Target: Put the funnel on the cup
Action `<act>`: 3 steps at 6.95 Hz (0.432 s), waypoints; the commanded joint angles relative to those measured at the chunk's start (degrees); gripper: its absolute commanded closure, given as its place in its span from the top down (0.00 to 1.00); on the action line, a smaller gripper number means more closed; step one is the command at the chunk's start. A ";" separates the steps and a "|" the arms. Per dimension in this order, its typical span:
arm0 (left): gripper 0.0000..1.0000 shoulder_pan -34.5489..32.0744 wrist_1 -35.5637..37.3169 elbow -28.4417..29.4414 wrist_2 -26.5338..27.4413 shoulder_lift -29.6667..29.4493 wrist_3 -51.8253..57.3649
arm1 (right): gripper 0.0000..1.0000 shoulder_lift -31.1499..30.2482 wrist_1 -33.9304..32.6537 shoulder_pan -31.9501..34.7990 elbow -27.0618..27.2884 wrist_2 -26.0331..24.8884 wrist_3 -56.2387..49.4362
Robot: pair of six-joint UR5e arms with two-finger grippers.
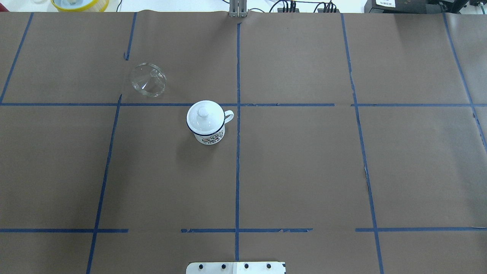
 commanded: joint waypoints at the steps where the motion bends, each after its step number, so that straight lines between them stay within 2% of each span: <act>1: 1.00 -0.09 -0.09 -0.36 -0.43 -0.31 0.09 | 1.00 0.00 0.00 0.00 0.00 0.00 0.00; 3: 1.00 0.00 -0.09 -0.62 -0.09 -0.58 0.00 | 1.00 0.00 0.00 0.00 0.00 0.00 0.00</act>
